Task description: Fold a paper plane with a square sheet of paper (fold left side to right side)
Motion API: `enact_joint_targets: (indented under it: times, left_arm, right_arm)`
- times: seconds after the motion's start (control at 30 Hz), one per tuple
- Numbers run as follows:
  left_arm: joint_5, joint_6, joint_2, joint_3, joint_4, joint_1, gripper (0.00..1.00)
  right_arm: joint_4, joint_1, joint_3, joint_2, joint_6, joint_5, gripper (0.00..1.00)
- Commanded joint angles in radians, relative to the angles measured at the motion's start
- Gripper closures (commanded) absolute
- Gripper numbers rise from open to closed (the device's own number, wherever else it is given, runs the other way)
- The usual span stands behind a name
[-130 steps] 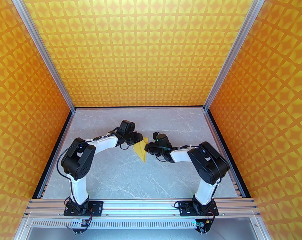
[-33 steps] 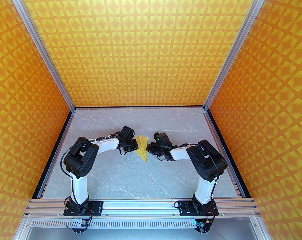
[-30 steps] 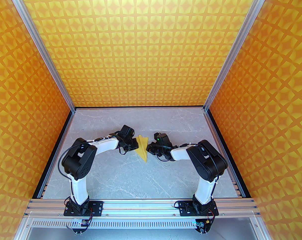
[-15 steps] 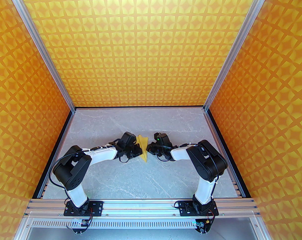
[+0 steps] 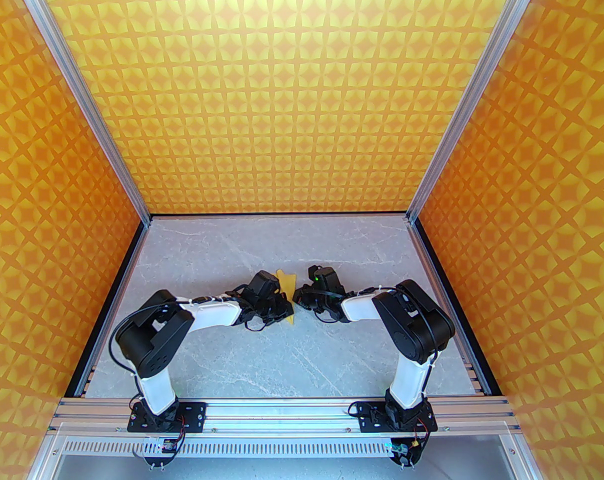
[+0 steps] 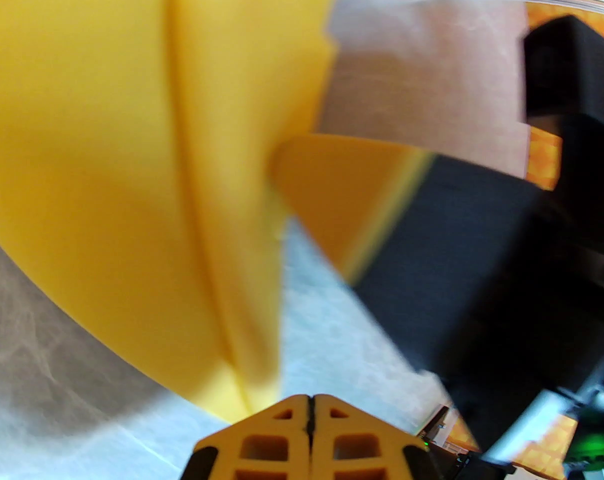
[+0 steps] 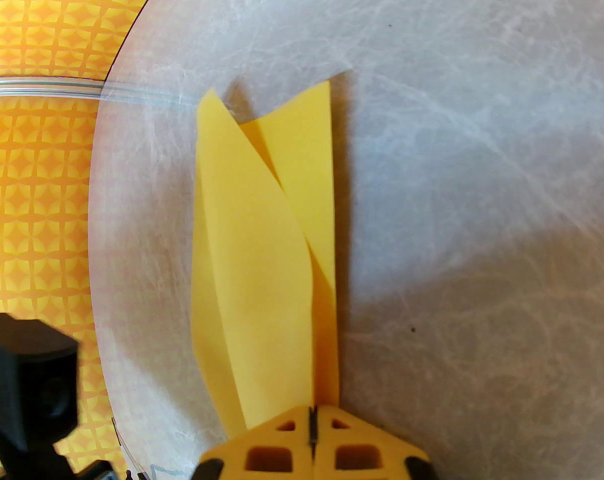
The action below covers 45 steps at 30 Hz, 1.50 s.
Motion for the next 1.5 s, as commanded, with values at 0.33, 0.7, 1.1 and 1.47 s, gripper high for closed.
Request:
enact_joint_targets:
  times: [0.33, 0.7, 1.1, 1.47]
  left_arm:
    - [0.014, 0.010, 0.041, 0.043, -0.003, -0.007, 1.00]
    - [0.014, 0.016, 0.070, 0.045, 0.000, -0.007, 1.00]
    - [0.019, 0.018, 0.086, 0.040, 0.005, -0.008, 1.00]
    - [0.018, 0.020, 0.081, 0.029, 0.002, -0.008, 1.00]
  right_arm:
    - [-0.014, -0.004, -0.018, 0.050, 0.006, 0.009, 1.00]
    - [-0.010, -0.004, -0.013, 0.057, 0.010, 0.006, 1.00]
    - [-0.013, -0.004, -0.010, 0.059, 0.011, 0.005, 1.00]
    - [-0.019, -0.004, -0.005, 0.058, 0.009, 0.004, 1.00]
